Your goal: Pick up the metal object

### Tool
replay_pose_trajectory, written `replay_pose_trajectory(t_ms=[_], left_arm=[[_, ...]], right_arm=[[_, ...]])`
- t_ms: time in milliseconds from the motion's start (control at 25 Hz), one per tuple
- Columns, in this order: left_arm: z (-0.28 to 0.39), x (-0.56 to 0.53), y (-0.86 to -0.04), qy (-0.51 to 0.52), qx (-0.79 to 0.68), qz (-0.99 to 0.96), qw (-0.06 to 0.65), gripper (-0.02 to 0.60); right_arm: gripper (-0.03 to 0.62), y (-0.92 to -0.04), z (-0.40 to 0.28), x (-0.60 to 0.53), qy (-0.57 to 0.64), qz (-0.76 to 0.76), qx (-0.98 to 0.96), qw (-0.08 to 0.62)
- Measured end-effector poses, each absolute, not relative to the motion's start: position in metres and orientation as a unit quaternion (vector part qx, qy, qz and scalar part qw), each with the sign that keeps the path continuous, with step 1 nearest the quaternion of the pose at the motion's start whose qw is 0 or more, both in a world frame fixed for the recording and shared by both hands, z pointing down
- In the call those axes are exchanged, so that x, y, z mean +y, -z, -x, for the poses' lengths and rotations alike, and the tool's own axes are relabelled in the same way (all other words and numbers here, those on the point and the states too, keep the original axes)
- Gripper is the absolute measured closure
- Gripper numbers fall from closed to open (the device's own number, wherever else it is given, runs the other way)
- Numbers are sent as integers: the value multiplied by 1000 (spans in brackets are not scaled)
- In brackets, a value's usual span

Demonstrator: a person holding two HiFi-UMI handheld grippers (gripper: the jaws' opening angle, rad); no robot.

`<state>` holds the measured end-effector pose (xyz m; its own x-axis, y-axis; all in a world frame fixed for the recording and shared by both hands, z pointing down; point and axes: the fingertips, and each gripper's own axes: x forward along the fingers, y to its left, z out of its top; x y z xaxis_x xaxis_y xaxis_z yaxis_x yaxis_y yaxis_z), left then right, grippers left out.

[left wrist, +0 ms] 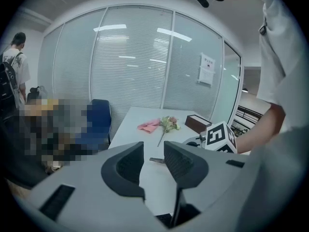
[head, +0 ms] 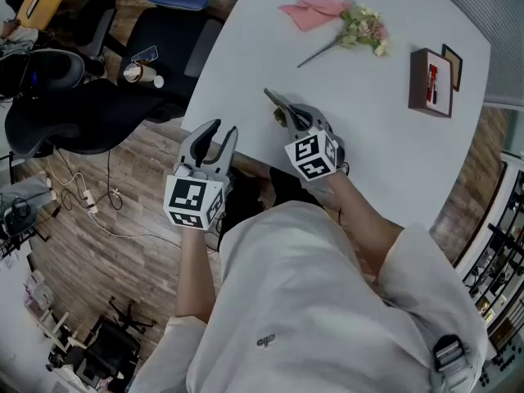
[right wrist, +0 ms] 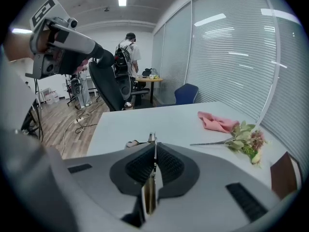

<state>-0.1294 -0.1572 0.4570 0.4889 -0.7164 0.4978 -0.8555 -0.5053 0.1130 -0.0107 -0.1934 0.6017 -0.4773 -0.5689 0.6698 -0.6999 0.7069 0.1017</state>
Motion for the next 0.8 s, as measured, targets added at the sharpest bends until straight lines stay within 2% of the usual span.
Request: replay_pose_trajectory(t_ms=[480, 800], left_arm=[[115, -174, -427, -158, -446, -871, 132, 448], [106, -187, -404, -136, -445, -879, 101, 448]], right_arm=[[582, -535, -2, -207, -84, -399, -863, 299], [582, -476, -11, -225, -83, -420, -872, 236]])
